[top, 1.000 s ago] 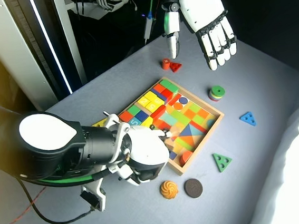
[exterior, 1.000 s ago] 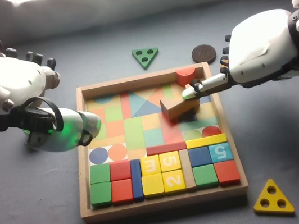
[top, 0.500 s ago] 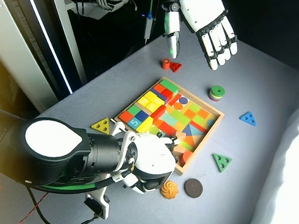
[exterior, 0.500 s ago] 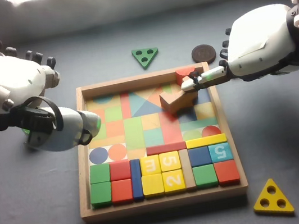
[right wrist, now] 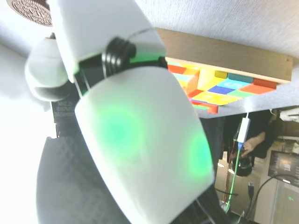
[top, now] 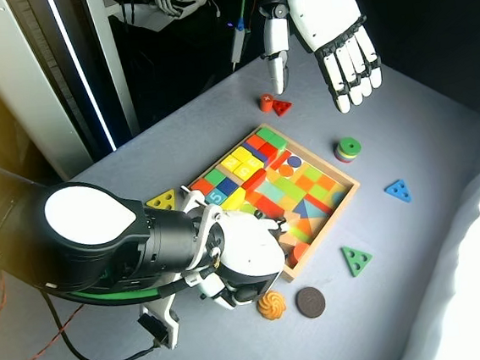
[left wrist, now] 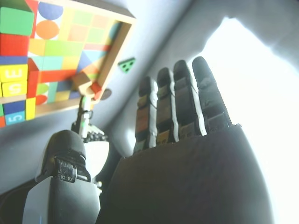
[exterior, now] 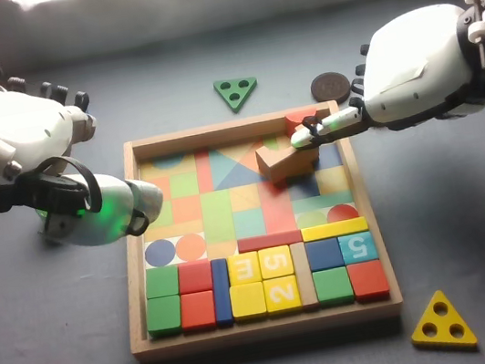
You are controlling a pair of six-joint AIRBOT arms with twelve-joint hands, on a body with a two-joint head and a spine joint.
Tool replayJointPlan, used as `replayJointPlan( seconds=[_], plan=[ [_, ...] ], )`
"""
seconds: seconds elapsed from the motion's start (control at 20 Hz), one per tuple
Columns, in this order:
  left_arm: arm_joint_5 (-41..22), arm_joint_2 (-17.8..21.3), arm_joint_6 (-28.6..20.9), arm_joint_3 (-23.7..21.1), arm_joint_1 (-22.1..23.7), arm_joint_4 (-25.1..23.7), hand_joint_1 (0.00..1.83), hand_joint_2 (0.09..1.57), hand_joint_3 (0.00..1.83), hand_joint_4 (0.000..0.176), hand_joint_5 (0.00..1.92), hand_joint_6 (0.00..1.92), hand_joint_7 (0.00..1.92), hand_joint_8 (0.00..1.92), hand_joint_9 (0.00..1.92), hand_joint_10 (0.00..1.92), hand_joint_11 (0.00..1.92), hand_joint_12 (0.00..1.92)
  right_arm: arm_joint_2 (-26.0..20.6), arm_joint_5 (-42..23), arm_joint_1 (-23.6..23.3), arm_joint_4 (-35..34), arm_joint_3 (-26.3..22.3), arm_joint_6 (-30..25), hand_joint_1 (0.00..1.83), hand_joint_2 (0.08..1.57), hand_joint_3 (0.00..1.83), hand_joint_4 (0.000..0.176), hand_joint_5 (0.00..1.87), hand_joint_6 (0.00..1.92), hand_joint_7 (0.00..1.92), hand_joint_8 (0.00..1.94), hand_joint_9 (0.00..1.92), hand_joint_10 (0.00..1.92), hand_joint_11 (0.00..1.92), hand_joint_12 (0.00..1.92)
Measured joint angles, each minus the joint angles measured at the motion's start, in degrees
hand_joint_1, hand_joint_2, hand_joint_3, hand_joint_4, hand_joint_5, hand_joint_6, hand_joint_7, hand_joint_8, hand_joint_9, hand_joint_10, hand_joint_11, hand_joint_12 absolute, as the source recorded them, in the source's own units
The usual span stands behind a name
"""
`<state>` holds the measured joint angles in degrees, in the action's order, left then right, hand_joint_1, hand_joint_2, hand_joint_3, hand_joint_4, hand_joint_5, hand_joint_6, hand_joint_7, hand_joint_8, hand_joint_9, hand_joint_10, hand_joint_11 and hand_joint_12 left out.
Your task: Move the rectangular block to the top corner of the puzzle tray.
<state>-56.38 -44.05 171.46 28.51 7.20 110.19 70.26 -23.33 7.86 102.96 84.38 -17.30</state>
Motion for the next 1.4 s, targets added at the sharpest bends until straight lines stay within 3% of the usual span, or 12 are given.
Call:
replayJointPlan(
  seconds=[0.35,0.5,0.75,0.85,0.9,0.95,1.1,1.15,1.4],
  plan=[
    [0.0,0.0,0.0,0.0,0.0,0.0,0.0,1.2,0.0,0.0,0.22,0.0,0.23,0.0,0.19,0.0,0.0,0.33,0.5,1.0,-1.8,0.6,0.9,0.4,1.83,0.98,0.17,0.0,0.04,0.0,1.37,1.94,1.45,1.92,1.48,1.92],
    [0.0,0.0,0.0,0.0,0.0,0.0,0.0,1.19,0.0,0.0,0.23,0.0,0.22,0.0,0.18,0.0,0.0,0.33,0.8,1.5,-2.2,0.6,1.2,0.5,1.83,0.94,0.32,0.0,0.01,0.0,1.38,1.94,1.44,1.92,1.43,1.92],
    [0.0,0.0,0.0,0.0,0.0,0.1,0.0,1.19,0.0,0.0,0.23,0.0,0.22,0.0,0.19,0.0,0.0,0.33,0.8,1.3,-1.8,0.8,1.2,0.5,1.83,0.9,0.34,0.0,0.04,0.0,1.37,1.94,1.45,1.92,1.46,1.92],
    [0.1,0.0,0.0,0.0,0.0,0.1,0.0,1.19,0.0,0.0,0.22,0.0,0.21,0.0,0.17,0.0,0.0,0.3,0.8,1.3,-1.9,0.7,1.2,0.5,1.83,0.9,0.34,0.0,0.05,0.02,1.37,1.94,1.42,1.92,1.43,1.92],
    [0.1,0.0,0.0,0.0,0.0,0.1,0.0,1.19,0.0,0.0,0.22,0.0,0.2,0.0,0.16,0.0,0.0,0.28,0.8,1.2,-1.9,0.7,1.2,0.5,1.83,0.9,0.34,0.0,0.06,0.01,1.38,1.94,1.43,1.92,1.26,1.92],
    [0.0,0.0,0.0,0.0,0.0,0.1,0.0,1.19,0.0,0.0,0.22,0.0,0.2,0.0,0.16,0.0,0.0,0.28,0.8,1.1,-1.9,0.7,1.2,0.5,1.83,0.9,0.34,0.0,0.06,0.01,1.38,1.94,1.43,1.92,1.26,1.92],
    [0.0,0.0,0.0,0.0,0.0,0.1,0.0,1.18,0.0,0.0,0.22,0.0,0.2,0.0,0.17,0.0,0.0,0.28,0.8,1.0,-1.8,0.7,1.2,0.5,1.82,0.89,0.34,0.0,0.07,0.01,1.38,1.94,1.44,1.92,1.29,1.92],
    [0.0,0.0,0.0,0.0,0.0,0.2,0.0,1.2,0.0,0.0,0.22,0.0,0.21,0.01,0.18,0.01,0.0,0.31,0.8,0.9,-1.8,0.7,1.2,0.5,1.82,0.9,0.34,0.0,0.07,0.0,1.36,1.94,1.43,1.92,1.4,1.92],
    [0.0,0.0,0.0,0.0,0.0,0.2,0.0,1.2,0.0,0.0,0.21,0.0,0.21,0.0,0.17,0.0,0.0,0.29,0.8,0.5,-1.3,0.6,1.2,0.5,1.83,0.91,0.32,0.0,0.05,0.0,1.34,1.94,1.43,1.92,1.43,1.92]
  ],
)
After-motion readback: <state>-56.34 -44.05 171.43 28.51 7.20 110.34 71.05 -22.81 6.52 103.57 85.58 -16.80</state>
